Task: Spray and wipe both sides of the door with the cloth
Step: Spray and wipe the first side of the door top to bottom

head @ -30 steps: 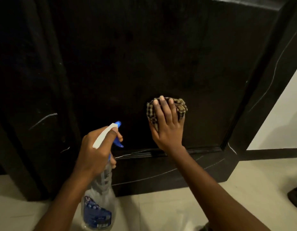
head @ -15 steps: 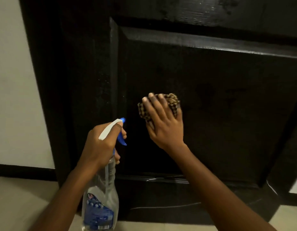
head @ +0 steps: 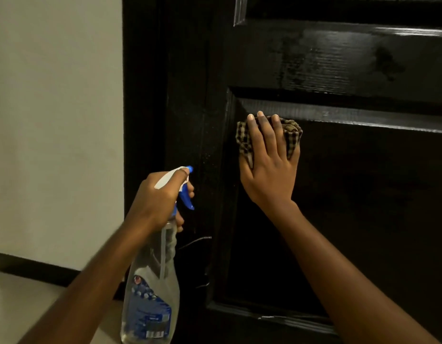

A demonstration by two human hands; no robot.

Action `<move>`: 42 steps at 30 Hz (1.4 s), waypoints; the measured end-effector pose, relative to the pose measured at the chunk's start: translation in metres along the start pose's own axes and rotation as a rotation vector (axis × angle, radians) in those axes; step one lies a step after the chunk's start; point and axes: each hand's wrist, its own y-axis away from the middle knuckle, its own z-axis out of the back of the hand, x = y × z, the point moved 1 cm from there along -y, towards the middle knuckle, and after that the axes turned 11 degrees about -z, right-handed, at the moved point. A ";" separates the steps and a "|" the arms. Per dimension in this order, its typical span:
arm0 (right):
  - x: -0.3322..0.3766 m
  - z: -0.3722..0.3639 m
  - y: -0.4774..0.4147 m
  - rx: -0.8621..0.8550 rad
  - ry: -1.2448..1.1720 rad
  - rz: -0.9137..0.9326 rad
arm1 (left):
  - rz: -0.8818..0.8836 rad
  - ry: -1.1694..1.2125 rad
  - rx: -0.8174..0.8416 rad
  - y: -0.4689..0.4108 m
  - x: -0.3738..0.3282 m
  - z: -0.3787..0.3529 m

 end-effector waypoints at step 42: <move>0.057 -0.044 0.022 0.245 0.290 0.979 | -0.089 -0.045 -0.165 0.008 -0.001 0.073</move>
